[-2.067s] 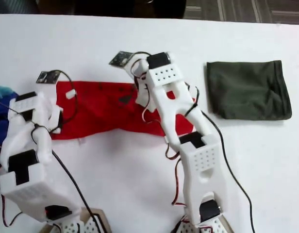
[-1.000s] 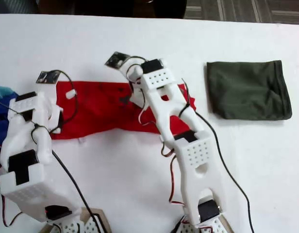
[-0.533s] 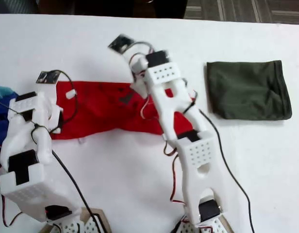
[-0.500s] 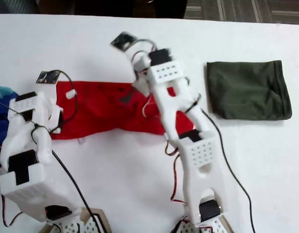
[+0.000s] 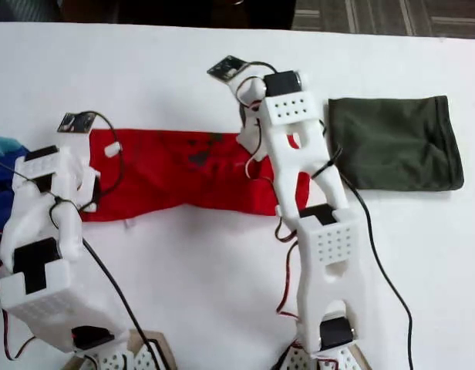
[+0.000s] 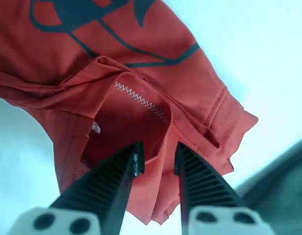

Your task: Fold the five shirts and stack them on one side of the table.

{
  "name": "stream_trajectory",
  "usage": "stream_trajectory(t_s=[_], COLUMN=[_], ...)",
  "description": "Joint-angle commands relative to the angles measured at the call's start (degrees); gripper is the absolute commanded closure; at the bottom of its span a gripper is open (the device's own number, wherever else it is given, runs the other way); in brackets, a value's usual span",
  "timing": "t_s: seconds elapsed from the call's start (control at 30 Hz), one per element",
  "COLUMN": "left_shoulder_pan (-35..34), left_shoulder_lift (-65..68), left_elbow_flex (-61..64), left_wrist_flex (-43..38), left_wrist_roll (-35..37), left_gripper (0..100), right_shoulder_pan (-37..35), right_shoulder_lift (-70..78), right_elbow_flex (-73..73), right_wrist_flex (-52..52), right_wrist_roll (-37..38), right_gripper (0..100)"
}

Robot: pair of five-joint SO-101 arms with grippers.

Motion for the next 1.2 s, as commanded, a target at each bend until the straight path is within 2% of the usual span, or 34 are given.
stream_trajectory(t_s=[0.0,0.5,0.63,0.93,1.17], left_shoulder_pan=[0.79,0.79,0.79,0.79,0.79], left_shoulder_lift=[0.09,0.09,0.09,0.09,0.09], left_elbow_flex=[0.22,0.22,0.22,0.22,0.22], left_wrist_flex=[-1.41,-1.41,-1.41,-1.41,-1.41], left_wrist_roll=[0.26,0.35,0.35,0.35,0.35], left_gripper=[97,97,97,97,97], right_shoulder_pan=[1.27,5.49,5.41,9.8,9.27], right_shoulder_lift=[0.31,5.49,5.23,5.58,5.58], right_elbow_flex=[0.09,0.09,0.09,-7.65,-10.46], right_wrist_flex=[-0.22,-0.22,-0.92,-2.68,-2.51], right_wrist_roll=[-0.18,1.67,3.6,4.04,4.04], right_gripper=[88.6,89.1,98.7,97.9,97.4])
